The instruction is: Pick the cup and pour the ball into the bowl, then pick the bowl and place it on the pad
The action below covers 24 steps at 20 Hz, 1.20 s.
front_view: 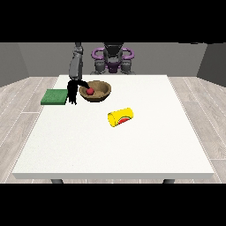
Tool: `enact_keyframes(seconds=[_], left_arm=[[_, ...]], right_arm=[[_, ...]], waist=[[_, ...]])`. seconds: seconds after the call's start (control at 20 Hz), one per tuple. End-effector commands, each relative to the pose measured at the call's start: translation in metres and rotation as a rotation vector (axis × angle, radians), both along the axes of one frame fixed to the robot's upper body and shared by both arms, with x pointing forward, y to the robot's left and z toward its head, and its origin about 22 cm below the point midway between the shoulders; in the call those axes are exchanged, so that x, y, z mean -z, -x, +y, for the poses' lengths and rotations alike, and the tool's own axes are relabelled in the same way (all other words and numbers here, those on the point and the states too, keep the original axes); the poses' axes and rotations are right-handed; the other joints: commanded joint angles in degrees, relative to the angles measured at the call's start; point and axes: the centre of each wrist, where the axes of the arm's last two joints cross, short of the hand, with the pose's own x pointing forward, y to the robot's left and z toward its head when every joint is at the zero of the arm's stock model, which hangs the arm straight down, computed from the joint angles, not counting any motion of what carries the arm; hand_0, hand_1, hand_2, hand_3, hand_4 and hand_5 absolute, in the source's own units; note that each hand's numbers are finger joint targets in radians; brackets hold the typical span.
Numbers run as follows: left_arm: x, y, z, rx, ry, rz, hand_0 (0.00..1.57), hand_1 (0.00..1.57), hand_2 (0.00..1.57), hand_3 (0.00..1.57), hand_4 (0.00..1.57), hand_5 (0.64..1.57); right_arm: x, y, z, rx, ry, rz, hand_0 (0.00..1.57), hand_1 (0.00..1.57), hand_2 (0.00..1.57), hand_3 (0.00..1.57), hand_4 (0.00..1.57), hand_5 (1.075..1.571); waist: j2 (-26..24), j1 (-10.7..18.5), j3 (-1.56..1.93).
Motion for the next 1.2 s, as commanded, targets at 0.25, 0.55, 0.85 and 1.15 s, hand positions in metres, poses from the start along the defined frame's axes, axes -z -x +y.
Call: enact_keyframes(seconds=[0.25, 0.55, 0.85, 1.15], left_arm=[[-0.024, 0.010, -0.006, 0.053, -0.010, -0.036, 0.00, 0.00, 0.00, 0.00, 0.00, 1.528], [-0.017, 0.001, -0.015, 0.096, -0.005, 0.011, 0.00, 0.00, 0.00, 0.00, 0.00, 1.542], [-0.046, 0.009, -0.016, 0.088, -0.014, -0.077, 0.00, 0.00, 0.00, 0.00, 0.00, 1.538], [-0.035, 0.008, -0.003, 0.081, 0.001, -0.006, 0.00, 0.00, 0.00, 0.00, 0.00, 1.544]], right_arm=[[0.040, 0.008, 0.009, 0.030, -0.031, 0.039, 0.00, 0.00, 0.00, 0.00, 0.28, 1.566], [0.023, -0.006, 0.044, 0.048, 0.002, 0.076, 0.00, 0.00, 0.00, 0.00, 0.43, 1.570], [0.005, -0.021, 0.062, 0.068, 0.038, 0.069, 0.00, 0.00, 0.00, 0.00, 0.42, 1.570], [0.032, 0.003, 0.048, 0.158, 0.169, 0.263, 1.57, 1.57, 1.57, 1.57, 1.17, 1.405]], waist=[[2.4, 3.1, 0.35], [0.2, 5.4, 0.28], [4.1, 6.5, 0.31], [1.1, 5.8, 0.17]])
